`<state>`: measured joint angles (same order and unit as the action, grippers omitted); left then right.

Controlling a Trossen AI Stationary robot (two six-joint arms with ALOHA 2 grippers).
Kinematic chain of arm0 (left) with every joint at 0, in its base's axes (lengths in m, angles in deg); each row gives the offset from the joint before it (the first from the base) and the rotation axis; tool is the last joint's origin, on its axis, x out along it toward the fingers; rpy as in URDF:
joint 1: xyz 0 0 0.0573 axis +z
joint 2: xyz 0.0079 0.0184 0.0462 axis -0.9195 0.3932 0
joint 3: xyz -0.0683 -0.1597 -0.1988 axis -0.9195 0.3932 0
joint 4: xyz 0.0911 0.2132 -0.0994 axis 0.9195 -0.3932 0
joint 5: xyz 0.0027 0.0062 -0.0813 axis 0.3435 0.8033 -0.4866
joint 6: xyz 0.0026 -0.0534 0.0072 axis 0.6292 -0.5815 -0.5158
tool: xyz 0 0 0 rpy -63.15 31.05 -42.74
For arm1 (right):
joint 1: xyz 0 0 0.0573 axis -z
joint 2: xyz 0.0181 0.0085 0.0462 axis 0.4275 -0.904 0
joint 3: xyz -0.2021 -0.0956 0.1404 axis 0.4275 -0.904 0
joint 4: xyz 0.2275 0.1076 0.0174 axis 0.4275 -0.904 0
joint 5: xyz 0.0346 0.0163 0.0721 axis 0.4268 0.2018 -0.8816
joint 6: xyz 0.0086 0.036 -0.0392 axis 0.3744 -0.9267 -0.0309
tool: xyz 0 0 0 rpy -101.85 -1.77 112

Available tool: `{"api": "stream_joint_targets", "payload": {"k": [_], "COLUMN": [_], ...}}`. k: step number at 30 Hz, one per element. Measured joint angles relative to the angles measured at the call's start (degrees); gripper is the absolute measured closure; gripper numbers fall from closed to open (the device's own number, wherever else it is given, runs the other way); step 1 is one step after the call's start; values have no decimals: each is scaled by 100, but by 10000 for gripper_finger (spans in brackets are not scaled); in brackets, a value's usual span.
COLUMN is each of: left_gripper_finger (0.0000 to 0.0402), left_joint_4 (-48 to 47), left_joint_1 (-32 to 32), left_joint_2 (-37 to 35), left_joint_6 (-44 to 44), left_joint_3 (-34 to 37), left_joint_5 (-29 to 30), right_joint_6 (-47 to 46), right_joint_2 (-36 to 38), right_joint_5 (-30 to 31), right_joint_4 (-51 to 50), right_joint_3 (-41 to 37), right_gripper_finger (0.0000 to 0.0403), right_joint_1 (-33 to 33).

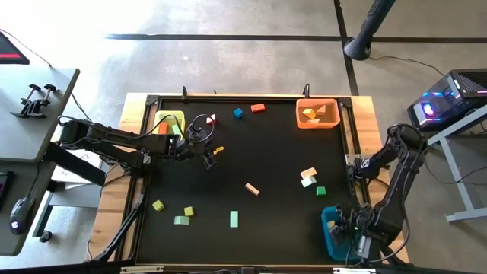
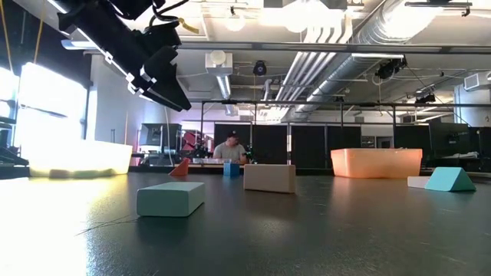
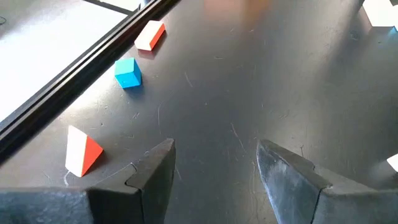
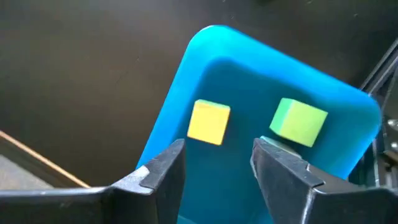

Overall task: Sort blocks by size
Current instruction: Put the light orange square block into the blue bin, then put the light blue triangular block into the orange bin

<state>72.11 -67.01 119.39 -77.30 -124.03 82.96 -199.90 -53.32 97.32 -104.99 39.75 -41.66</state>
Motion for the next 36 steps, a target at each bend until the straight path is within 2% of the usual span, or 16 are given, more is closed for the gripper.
{"api": "stream_joint_targets", "payload": {"k": [3,7,11,19,23,27,30,36], "left_gripper_finger": [188,188,188,188,188,188,188,188], "left_joint_4": [0,2,7,26,26,24,24,60], "left_joint_1": [0,0,0,0,0,-30,-127,-264], "left_joint_2": [0,0,0,-2,-2,-2,-2,-2], "left_joint_6": [0,-12,-42,-44,-44,-81,-149,-151], "left_joint_3": [0,0,0,-2,-2,-2,-2,-3], "left_joint_5": [-2,-2,-4,-4,-4,-11,-24,-25], "right_joint_6": [27,107,319,2567,3590,4117,4746,6232], "right_joint_2": [0,2,2,4,4,5,7,6], "right_joint_5": [86,631,706,1002,1494,1855,1725,892], "right_joint_4": [-65,11,333,621,346,-102,-120,435], "right_joint_3": [0,0,0,0,0,-32,-235,-979], "right_gripper_finger": [208,192,186,187,187,187,187,187], "right_joint_1": [102,194,531,1429,1936,2478,2916,3743]}}
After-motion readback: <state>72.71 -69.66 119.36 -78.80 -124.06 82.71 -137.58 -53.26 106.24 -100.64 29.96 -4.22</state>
